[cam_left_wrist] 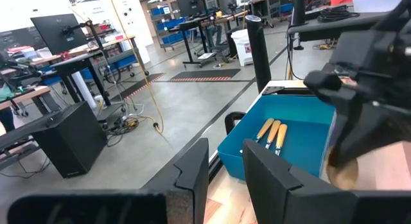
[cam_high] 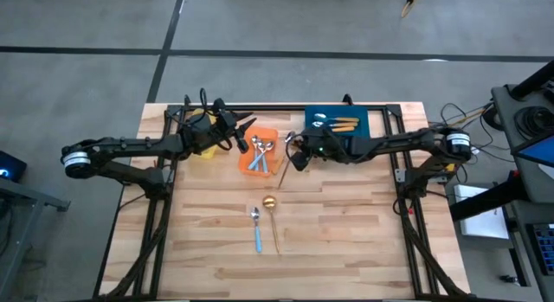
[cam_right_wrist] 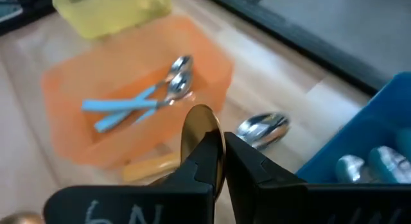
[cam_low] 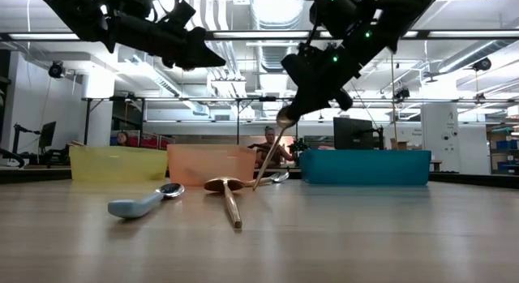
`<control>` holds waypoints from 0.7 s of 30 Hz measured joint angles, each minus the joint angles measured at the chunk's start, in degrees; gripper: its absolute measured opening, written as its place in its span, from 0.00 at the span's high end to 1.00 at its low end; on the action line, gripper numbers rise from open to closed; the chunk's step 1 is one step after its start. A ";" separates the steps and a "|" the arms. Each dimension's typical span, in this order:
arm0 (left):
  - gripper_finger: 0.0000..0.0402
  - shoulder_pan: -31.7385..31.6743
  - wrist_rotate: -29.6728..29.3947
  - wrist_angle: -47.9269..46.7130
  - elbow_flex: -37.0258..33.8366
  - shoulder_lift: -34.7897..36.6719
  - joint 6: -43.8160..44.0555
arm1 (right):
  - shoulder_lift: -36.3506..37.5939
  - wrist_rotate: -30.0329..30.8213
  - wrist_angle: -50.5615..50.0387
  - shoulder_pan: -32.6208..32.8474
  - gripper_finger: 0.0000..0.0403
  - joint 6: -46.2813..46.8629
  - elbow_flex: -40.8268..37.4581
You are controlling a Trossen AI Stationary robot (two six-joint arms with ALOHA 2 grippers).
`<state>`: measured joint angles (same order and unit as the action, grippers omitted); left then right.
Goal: Sort silverware by color (type)
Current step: Put the gold spoon into the yellow bin
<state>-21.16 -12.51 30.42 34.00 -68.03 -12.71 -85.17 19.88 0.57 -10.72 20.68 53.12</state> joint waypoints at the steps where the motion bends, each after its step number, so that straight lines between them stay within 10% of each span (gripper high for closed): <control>1: 0.81 0.00 0.01 0.01 0.00 0.00 0.01 | 0.32 0.40 0.35 -0.01 0.97 -0.61 0.00; 21: 0.81 0.08 0.08 -0.40 0.04 0.00 3.26 | 5.25 1.22 14.13 -0.02 0.98 -13.19 0.82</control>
<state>-21.08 -12.43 30.02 34.04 -68.03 -9.45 -79.92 21.10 14.69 -10.74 7.49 53.94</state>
